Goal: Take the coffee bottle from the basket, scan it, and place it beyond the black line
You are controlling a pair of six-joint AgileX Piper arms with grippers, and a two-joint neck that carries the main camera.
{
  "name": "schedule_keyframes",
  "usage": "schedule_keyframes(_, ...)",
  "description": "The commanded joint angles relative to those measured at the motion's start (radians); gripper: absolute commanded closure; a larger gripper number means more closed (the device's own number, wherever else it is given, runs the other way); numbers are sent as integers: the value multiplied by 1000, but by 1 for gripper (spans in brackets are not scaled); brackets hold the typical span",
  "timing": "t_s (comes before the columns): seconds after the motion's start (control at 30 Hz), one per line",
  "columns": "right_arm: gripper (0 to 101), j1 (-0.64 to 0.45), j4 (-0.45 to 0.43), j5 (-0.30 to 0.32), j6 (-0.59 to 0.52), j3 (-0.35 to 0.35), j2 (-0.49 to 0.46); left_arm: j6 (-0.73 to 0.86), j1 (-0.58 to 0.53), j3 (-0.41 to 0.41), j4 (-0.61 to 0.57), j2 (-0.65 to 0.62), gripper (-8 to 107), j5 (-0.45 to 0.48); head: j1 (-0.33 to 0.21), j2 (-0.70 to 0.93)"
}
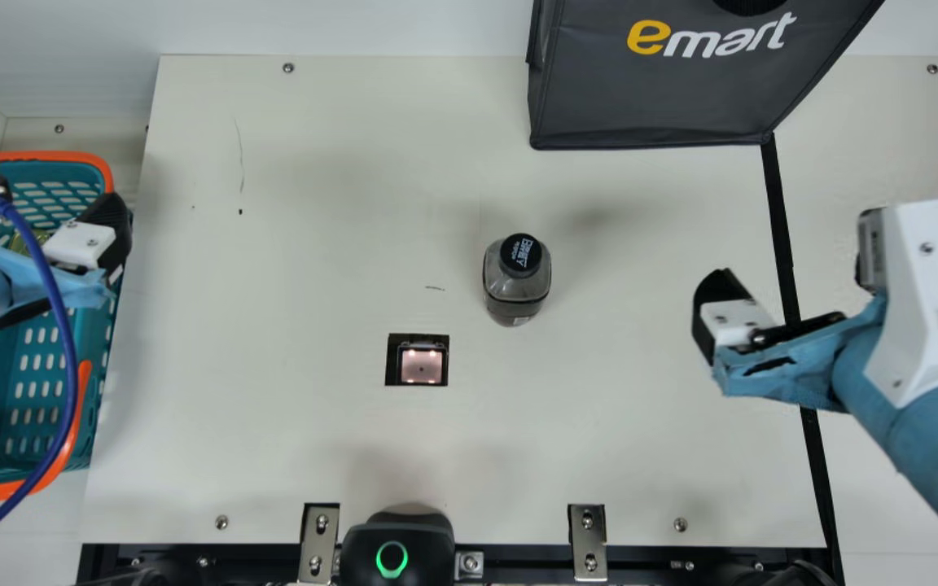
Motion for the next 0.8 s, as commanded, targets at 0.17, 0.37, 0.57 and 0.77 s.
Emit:
schedule_keyframes(0.17,11,88,-42,1,76,34,0,0,0,0,0,0,9,0,-27,2)
schedule_keyframes(0.37,11,119,-54,1,105,43,11,0,0,0,0,0,9,0,-27,2)
schedule_keyframes(0.57,11,137,-42,1,105,35,38,0,0,0,0,0,9,0,-27,2)
schedule_keyframes(0.77,11,138,-15,1,82,22,68,0,0,0,0,0,9,0,-27,2)
